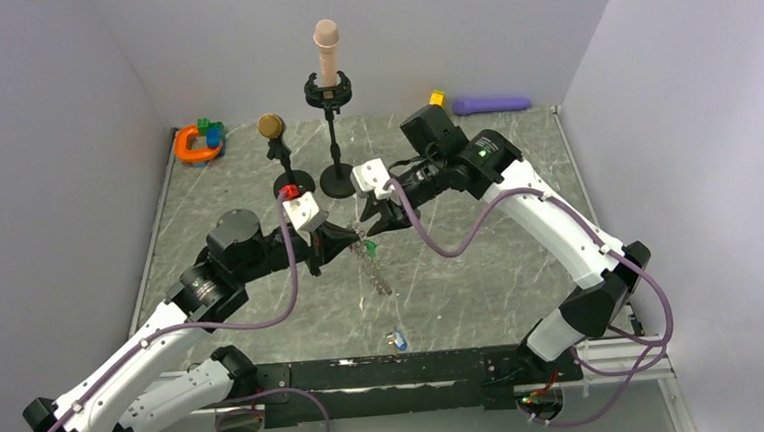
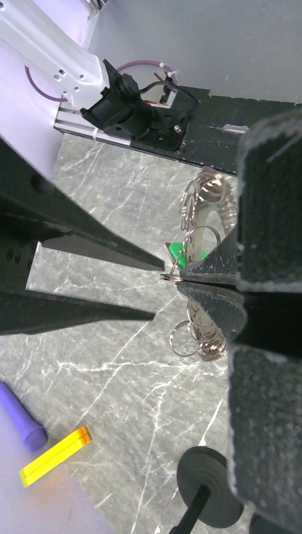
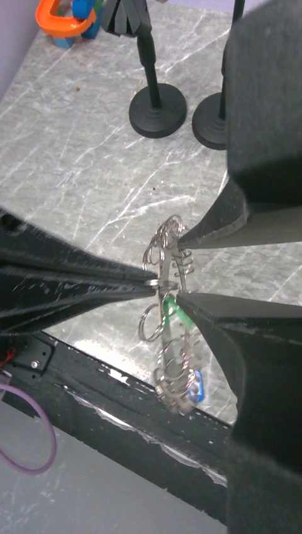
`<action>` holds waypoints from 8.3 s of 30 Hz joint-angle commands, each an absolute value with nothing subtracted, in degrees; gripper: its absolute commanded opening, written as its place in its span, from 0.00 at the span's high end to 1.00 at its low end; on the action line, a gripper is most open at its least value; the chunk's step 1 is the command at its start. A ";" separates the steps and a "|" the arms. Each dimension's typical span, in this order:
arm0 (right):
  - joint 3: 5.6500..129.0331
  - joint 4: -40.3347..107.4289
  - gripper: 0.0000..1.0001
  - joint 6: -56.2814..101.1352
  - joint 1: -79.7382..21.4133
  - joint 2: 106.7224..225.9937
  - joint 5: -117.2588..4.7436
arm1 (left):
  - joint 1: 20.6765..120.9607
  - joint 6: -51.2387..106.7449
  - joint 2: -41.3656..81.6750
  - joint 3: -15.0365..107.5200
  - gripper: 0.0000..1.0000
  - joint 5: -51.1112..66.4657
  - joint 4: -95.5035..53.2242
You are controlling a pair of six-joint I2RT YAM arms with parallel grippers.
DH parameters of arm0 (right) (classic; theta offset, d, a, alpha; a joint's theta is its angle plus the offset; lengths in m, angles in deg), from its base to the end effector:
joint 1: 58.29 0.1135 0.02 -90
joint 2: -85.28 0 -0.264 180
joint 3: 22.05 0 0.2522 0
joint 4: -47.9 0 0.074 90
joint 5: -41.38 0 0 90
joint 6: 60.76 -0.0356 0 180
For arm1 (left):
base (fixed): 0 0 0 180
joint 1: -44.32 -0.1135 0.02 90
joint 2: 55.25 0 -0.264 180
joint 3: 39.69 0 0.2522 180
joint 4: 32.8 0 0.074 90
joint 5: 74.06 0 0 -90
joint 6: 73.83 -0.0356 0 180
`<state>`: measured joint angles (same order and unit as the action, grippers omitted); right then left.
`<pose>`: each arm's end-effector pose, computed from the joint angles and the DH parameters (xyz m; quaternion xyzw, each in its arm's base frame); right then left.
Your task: Put the keys on the keyring
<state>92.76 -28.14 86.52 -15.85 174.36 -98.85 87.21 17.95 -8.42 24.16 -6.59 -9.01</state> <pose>0.2064 0.2258 0.4125 -0.7440 0.4389 0.3562 0.3564 0.1275 -0.1370 0.3673 0.3789 0.6410 -0.3826 0.5470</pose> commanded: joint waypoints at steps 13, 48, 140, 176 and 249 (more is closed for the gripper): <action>87.37 -7.07 0.59 59.36 -25.06 169.16 -118.74 | 86.55 22.66 -17.46 14.65 1.00 -2.21 -32.11; 71.71 40.14 0.63 15.32 -27.60 167.76 -121.35 | 83.04 34.53 -12.42 5.47 1.00 -2.47 -65.50; 72.90 27.71 0.80 32.15 -23.66 165.99 -115.02 | 80.73 42.19 -5.10 4.77 1.00 -4.20 -78.37; 100.38 -32.20 1.00 85.99 -19.35 177.31 -107.56 | 74.65 12.05 -7.74 33.16 0.48 -25.17 -1.75; 98.41 -27.84 1.00 80.04 -17.59 176.62 -105.99 | 80.85 9.24 -1.00 34.79 1.00 -18.99 -1.33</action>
<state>99.43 -34.67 82.95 -17.43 180.45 -102.13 80.42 8.34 1.89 35.74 -21.64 1.32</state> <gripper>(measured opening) 0.012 0.010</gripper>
